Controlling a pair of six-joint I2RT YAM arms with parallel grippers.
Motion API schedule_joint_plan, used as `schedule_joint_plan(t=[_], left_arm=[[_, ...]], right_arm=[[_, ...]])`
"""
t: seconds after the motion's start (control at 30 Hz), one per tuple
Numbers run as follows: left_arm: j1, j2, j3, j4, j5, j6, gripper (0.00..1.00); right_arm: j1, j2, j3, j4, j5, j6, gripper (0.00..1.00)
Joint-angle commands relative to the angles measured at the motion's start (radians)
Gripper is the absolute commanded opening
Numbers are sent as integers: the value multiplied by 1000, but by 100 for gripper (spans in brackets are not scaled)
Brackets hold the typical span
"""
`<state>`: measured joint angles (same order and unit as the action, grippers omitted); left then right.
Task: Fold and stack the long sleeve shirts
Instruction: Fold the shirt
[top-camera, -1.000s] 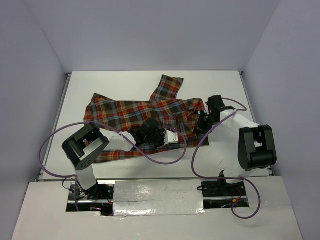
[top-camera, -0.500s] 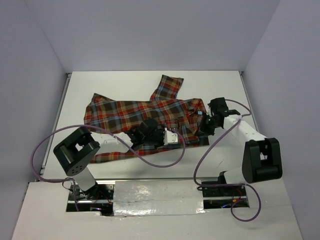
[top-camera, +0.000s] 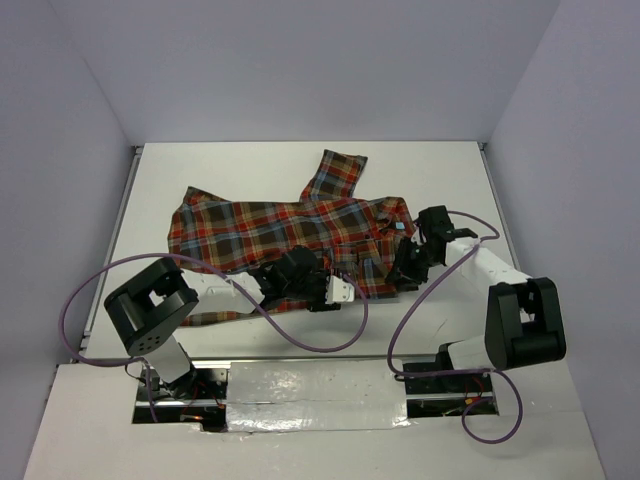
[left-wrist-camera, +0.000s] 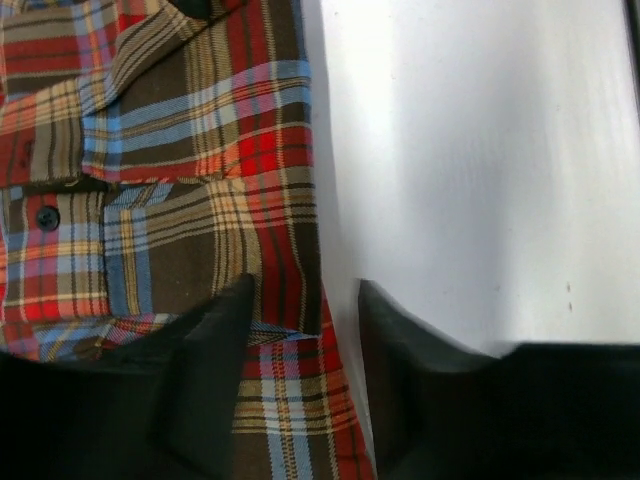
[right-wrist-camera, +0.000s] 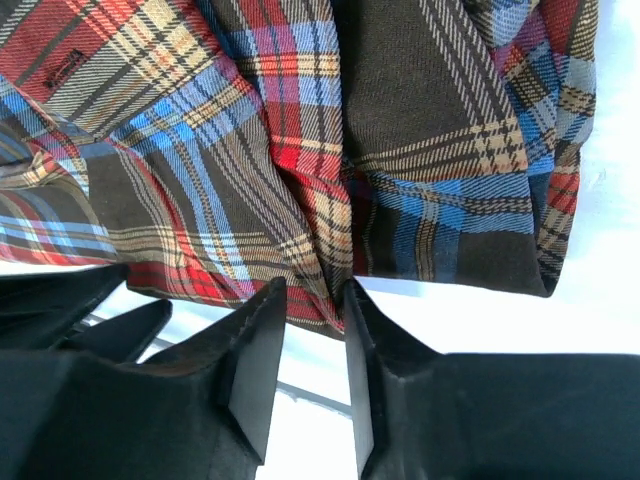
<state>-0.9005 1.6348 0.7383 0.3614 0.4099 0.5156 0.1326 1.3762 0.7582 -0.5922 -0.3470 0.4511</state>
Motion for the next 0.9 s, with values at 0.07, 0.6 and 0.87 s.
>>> schedule_joint_plan(t=[0.07,0.6,0.87], left_arm=[[-6,-13,24,10,-25,-11,65],[181,-132,206,-97,52,-490,65],[230,32,303,-281,-20,-695,67]], right_arm=[[7,0,47,6,22,-26,39],[7,-8,214,64,43,-69,44],[10,196,297,134,14,-95,47]])
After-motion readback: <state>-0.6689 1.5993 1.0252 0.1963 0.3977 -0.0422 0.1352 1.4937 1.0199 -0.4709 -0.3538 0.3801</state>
